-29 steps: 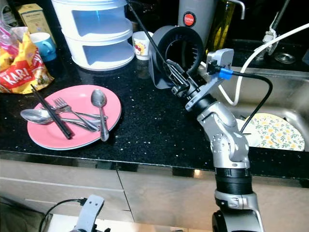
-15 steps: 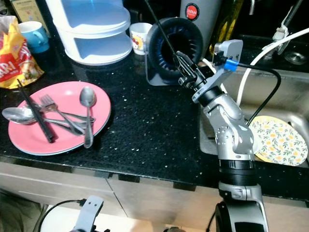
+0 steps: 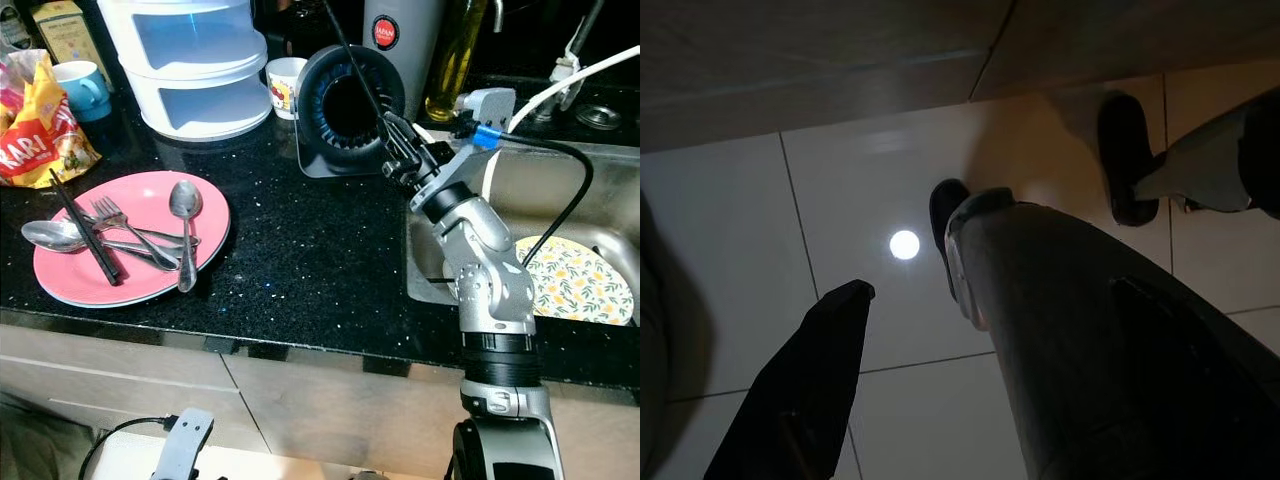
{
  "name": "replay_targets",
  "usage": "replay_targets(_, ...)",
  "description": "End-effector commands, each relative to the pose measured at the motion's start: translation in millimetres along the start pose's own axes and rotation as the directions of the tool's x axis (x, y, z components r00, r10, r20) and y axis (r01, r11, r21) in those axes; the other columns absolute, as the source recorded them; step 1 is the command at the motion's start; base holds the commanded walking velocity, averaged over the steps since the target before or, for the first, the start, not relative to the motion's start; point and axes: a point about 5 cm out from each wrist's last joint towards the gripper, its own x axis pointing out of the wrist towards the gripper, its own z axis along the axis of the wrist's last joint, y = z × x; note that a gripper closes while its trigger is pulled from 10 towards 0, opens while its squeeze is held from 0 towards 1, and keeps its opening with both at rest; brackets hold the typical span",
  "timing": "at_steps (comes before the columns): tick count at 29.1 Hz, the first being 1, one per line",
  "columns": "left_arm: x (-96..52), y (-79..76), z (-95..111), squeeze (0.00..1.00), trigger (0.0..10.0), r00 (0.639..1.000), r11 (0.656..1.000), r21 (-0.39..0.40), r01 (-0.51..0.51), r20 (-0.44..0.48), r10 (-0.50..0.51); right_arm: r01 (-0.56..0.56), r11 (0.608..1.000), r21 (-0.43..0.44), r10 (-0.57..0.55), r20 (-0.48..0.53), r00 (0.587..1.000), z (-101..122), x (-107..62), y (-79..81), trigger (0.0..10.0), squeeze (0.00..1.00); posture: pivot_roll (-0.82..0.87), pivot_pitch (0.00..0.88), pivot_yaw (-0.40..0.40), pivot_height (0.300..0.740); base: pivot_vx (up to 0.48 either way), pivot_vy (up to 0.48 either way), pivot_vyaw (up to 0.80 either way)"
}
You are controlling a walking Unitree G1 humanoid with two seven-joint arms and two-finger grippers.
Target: Kitchen organization
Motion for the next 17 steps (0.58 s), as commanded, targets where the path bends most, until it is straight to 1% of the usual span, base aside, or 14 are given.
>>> replay_targets(1, -2.9, 1.2, -15.5, 0.00, 10.0, 0.998, 1.000, 0.000, 0.002, -0.062, -0.002, -0.043, 0.997, 0.065, 0.040, 0.056, 0.998, 4.0, -7.1, 0.1, 10.0, 0.00, 0.05, 0.101, -0.018, 0.740, 0.000, -0.352, 0.00)
replay_targets(4, -3.0, 0.9, -16.1, 0.00, 10.0, 0.998, 1.000, -0.006, 0.003, -0.063, -0.003, -0.170, 0.977, 0.132, 0.149, 0.152, 0.977, 16.2, -17.1, 7.1, 10.0, 0.00, 0.05, 0.102, -0.016, 0.740, 0.000, -0.404, 0.00)
replay_targets(5, -3.0, 0.8, -16.3, 0.00, 10.0, 0.998, 1.000, -0.004, 0.004, -0.064, -0.004, -0.221, 0.962, 0.161, 0.188, 0.199, 0.962, 21.8, -23.3, 9.1, 10.0, 0.00, 0.05, 0.102, -0.016, 0.740, 0.000, -0.480, 0.00)
replay_targets(7, -3.0, 0.7, -16.5, 0.00, 10.0, 0.998, 1.000, 0.000, 0.006, -0.066, -0.006, -0.299, 0.935, 0.191, 0.244, 0.265, 0.933, 29.8, -33.2, 12.3, 10.0, 0.00, 0.04, 0.102, -0.015, 0.740, 0.000, -0.480, 0.00)
replay_targets(10, -3.0, 0.6, -16.2, 0.00, 10.0, 0.998, 1.000, 0.005, 0.010, -0.068, -0.010, -0.387, 0.897, 0.215, 0.309, 0.319, 0.896, 35.8, -44.8, 16.6, 10.0, 0.00, 0.04, 0.100, -0.012, 0.740, 0.000, -0.480, 0.00)
replay_targets(11, -3.0, 0.8, -16.0, 0.00, 10.0, 0.998, 1.000, 0.007, 0.011, -0.068, -0.010, -0.409, 0.886, 0.220, 0.327, 0.330, 0.886, 36.4, -49.2, 17.3, 10.0, 0.00, 0.04, 0.099, -0.011, 0.740, 0.000, -0.480, 0.00)
replay_targets(14, -3.0, 0.9, -15.8, 0.00, 10.0, 0.998, 1.000, 0.008, 0.011, -0.068, -0.010, -0.422, 0.879, 0.223, 0.338, 0.336, 0.879, 36.6, -52.0, 17.7, 10.0, 0.00, 0.04, 0.099, -0.010, 0.740, 0.000, -0.480, 0.00)
replay_targets(16, -3.0, 1.1, -15.7, 0.00, 10.0, 0.998, 1.000, 0.008, 0.011, -0.068, -0.010, -0.437, 0.872, 0.220, 0.356, 0.327, 0.875, 35.1, -54.7, 18.9, 10.0, 0.00, 0.04, 0.096, -0.009, 0.740, 0.000, -0.480, 0.00)
replay_targets(17, -3.0, 1.3, -15.4, 0.00, 10.0, 0.998, 1.000, 0.011, 0.011, -0.067, -0.010, -0.447, 0.869, 0.210, 0.378, 0.299, 0.876, 31.8, -56.8, 20.7, 10.0, 0.00, 0.04, 0.096, -0.008, 0.740, 0.000, -0.480, 0.00)
